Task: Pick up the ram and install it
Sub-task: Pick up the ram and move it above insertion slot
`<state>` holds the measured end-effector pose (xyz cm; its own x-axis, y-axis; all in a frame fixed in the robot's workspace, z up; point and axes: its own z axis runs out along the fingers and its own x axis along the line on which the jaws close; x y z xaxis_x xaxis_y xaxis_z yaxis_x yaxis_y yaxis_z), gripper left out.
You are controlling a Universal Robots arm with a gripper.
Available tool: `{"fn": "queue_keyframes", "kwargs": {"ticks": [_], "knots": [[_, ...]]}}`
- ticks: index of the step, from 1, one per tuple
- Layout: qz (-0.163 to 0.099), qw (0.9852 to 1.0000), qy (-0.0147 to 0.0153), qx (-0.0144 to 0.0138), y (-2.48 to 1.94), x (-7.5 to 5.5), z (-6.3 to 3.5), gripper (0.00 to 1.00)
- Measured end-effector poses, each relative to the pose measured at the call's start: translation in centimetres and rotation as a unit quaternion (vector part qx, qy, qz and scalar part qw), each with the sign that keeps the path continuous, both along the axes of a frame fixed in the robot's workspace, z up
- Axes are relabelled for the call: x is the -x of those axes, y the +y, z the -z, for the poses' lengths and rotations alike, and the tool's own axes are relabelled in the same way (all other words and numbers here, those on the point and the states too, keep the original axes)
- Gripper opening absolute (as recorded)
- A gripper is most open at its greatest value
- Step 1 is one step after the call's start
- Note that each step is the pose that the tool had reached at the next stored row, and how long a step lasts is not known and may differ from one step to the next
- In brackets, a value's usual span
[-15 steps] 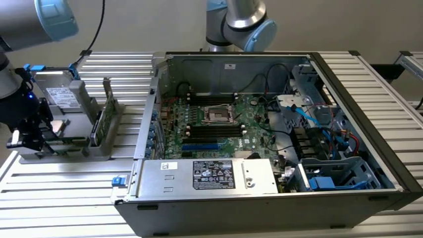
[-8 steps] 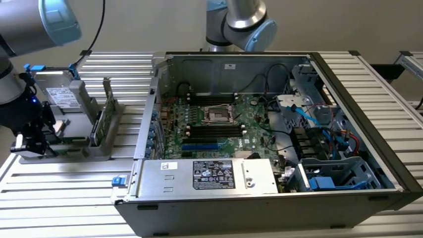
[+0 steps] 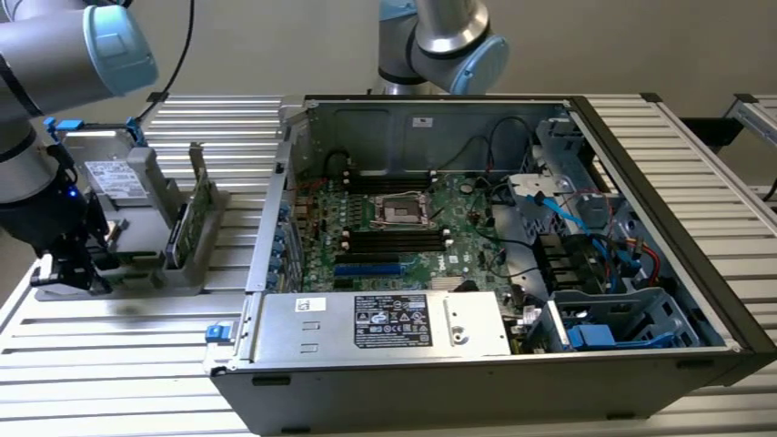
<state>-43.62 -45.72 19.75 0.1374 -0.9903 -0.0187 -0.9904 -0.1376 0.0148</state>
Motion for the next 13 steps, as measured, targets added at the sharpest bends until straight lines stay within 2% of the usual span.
{"fn": "queue_keyframes", "kwargs": {"ticks": [13], "knots": [[0.000,1.0000,-0.0001,-0.0001,0.00,-0.14,0.38,0.45]]}}
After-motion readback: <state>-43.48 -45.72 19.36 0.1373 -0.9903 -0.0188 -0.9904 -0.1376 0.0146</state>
